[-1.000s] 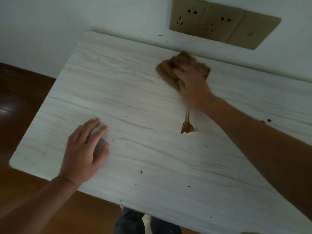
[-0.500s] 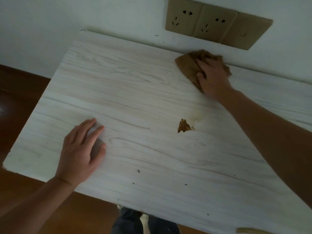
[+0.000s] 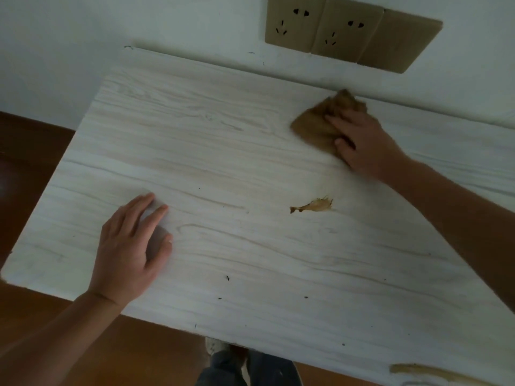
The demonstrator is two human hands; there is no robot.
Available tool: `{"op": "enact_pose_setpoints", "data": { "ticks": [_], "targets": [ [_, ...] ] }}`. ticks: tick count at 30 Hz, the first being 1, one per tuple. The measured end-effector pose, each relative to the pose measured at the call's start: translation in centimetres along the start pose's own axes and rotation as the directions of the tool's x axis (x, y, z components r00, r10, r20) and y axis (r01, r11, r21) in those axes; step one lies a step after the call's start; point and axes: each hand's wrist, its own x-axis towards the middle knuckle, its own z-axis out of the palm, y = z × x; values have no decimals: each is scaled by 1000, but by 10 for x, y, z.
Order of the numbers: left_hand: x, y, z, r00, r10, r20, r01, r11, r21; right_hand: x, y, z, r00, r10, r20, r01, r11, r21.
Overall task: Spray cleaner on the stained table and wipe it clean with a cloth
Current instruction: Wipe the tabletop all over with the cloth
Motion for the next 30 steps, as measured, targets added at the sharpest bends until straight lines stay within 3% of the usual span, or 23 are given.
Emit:
{"op": "enact_pose_setpoints", "data": {
  "ticks": [2, 4, 10, 13, 16, 19, 22, 25, 27, 30],
  "targets": [
    [0, 0, 0, 1000, -2, 2, 2, 1000, 1, 20, -11, 2, 983, 180, -44, -177, 983, 53],
    [0, 0, 0, 1000, 0, -1, 0, 1000, -2, 28, -40, 10, 973, 218, -76, -209, 972, 111],
    [-1, 0, 0, 1000, 0, -9, -1, 1000, -3, -56, -143, 42, 988, -155, -3, 152, 966, 211],
    [-2, 0, 0, 1000, 3, -24, -3, 1000, -1, -126, -169, 45, 914, -373, 160, 351, 924, 152],
    [-2, -2, 0, 1000, 0, -22, 0, 1000, -5, -147, -140, 36, 875, -451, 176, 453, 891, 30],
    [-3, 1, 0, 1000, -8, -22, 9, 1000, 2, -123, -90, 25, 946, -300, 124, 309, 949, -62],
    [-3, 1, -1, 1000, -12, -20, 12, 1000, 1, -87, -42, 16, 999, -33, 2, 33, 998, -57],
    [-4, 2, -1, 1000, -15, -19, 15, 1000, -1, -81, -33, 16, 954, 296, -52, -294, 955, 39],
    [-5, 2, -1, 1000, -19, -17, 19, 1000, -4, -98, -55, 27, 937, 333, -104, -327, 943, 68],
    [-6, 4, -2, 999, -45, -15, 44, 999, -28, -144, -108, 41, 977, 194, -88, -183, 976, 118]
  ]
}}
